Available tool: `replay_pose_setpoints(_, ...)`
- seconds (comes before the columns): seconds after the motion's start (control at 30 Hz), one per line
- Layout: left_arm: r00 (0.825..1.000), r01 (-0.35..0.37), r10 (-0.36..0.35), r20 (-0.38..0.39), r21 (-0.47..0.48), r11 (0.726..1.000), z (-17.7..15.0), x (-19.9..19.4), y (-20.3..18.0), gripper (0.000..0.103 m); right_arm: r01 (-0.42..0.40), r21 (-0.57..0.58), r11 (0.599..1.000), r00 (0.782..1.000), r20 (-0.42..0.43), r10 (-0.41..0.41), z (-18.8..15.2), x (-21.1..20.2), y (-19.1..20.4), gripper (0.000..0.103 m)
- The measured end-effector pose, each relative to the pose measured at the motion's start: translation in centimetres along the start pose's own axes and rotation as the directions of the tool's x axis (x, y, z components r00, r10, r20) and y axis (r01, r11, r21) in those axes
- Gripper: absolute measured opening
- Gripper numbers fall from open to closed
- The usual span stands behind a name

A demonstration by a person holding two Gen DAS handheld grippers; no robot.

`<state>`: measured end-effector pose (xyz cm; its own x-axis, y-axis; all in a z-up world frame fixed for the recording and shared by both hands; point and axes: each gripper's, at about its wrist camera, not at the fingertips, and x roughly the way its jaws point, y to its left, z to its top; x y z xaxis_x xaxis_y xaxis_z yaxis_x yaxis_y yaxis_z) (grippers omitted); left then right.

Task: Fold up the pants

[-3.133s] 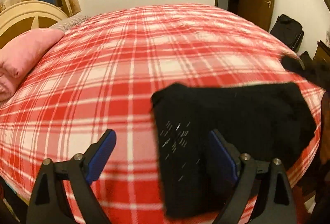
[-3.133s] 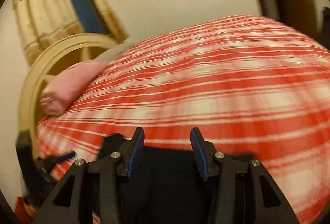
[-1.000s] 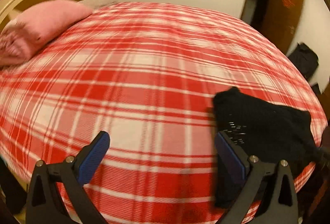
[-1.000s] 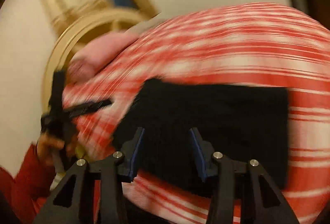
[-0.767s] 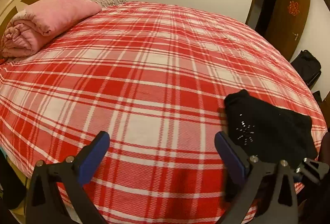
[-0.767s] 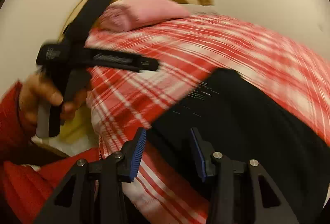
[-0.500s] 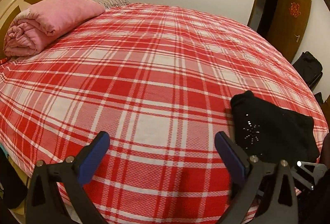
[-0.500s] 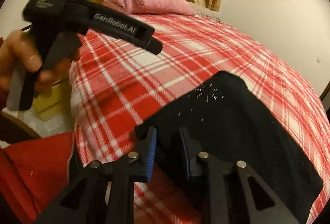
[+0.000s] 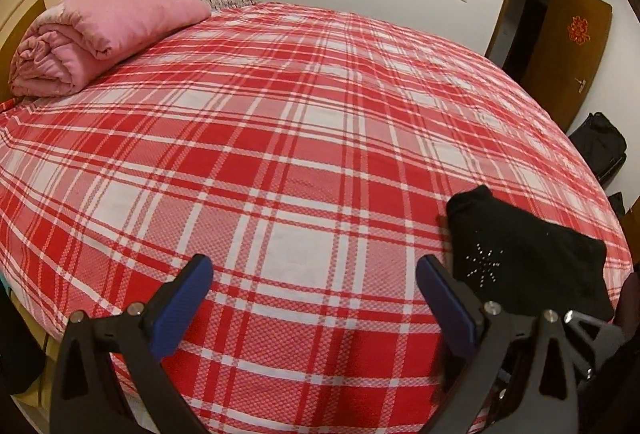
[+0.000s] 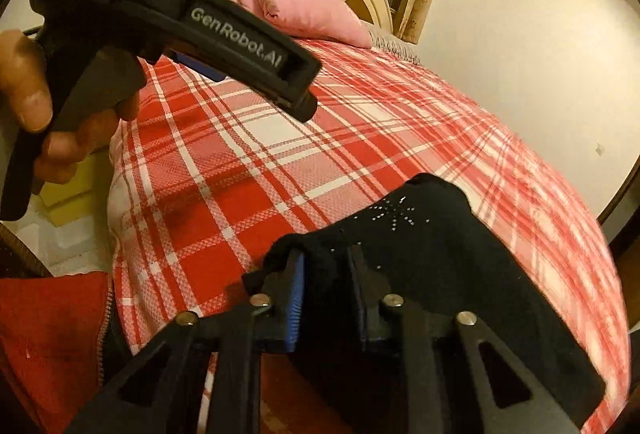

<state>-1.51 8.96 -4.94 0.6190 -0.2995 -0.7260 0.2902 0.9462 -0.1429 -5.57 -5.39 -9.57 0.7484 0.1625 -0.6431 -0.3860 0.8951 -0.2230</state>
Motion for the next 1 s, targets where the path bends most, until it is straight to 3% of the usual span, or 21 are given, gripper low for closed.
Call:
replay_pose_setpoints(0.1, 1.0, -0.007, 0.007, 0.002, 0.007, 1.0, 0.1, 0.0, -0.1, 0.103, -0.055, 0.034, 0.998, 0.998, -0.029, 0.056, -0.3, 0.0, -0.7, 0.008)
replay_pose_setpoints(0.33, 1.0, 0.013, -0.013, -0.01, 0.037, 0.999, 0.1, 0.4, -1.7, 0.103, -0.167, 0.042, 0.985, 0.983, -0.072, 0.17, -2.0, -0.9, 0.6, 0.008)
replay_pose_setpoints(0.47, 0.999, 0.032, -0.031, -0.013, 0.06, 0.998, 0.3, 0.8, -3.0, 0.103, -0.242, 0.114, 0.964, 0.969, -0.027, 0.246, -2.1, -1.5, -0.9, 0.008)
replay_pose_setpoints(0.57, 0.998, 0.064, -0.063, -0.013, 0.078, 0.995, 0.8, 1.3, -4.3, 0.103, -0.303, 0.222, 0.927, 0.953, 0.062, 0.297, -2.0, -4.3, -3.2, 0.008)
replay_pose_setpoints(0.67, 0.994, 0.106, -0.105, -0.022, 0.108, 0.988, 1.3, 2.0, -6.3, 0.103, -0.217, 0.364, 0.906, 0.976, 0.116, 0.186, -2.8, -7.9, -7.1, 0.012)
replay_pose_setpoints(0.7, 0.993, 0.117, -0.115, -0.025, 0.116, 0.986, 1.5, 2.3, -7.1, 0.103, -0.153, 0.412, 0.898, 0.986, 0.118, 0.114, -3.5, -9.0, -8.6, 0.022)
replay_pose_setpoints(0.73, 0.991, 0.13, -0.128, -0.028, 0.124, 0.984, 1.5, 2.6, -7.9, 0.103, -0.072, 0.469, 0.88, 0.993, 0.112, 0.021, -4.5, -10.4, -10.4, 0.044)
replay_pose_setpoints(0.77, 0.99, 0.142, -0.139, -0.033, 0.128, 0.982, 1.5, 2.8, -8.6, 0.103, -0.009, 0.517, 0.856, 0.993, 0.106, -0.054, -5.4, -11.4, -11.8, 0.058)
replay_pose_setpoints(0.8, 0.987, 0.159, -0.154, -0.045, 0.134, 0.978, 1.4, 3.2, -9.5, 0.103, 0.067, 0.583, 0.81, 0.984, 0.097, -0.151, -6.9, -12.6, -13.5, 0.079)
replay_pose_setpoints(0.87, 0.984, 0.177, -0.17, -0.061, 0.15, 0.973, 1.1, 3.6, -10.8, 0.103, 0.131, 0.676, 0.725, 0.969, 0.067, -0.237, -9.2, -13.7, -15.9, 0.081)
replay_pose_setpoints(0.93, 0.985, 0.169, -0.159, -0.07, 0.18, 0.969, 0.6, 3.9, -11.8, 0.103, 0.143, 0.757, 0.637, 0.975, 0.001, -0.22, -11.7, -13.4, -18.0, 0.081)
replay_pose_setpoints(1.0, 0.986, 0.155, -0.138, -0.094, 0.197, 0.968, -0.1, 4.5, -12.4, 0.103, 0.14, 0.801, 0.581, 0.981, -0.034, -0.19, -13.7, -12.4, -18.7, 0.081)
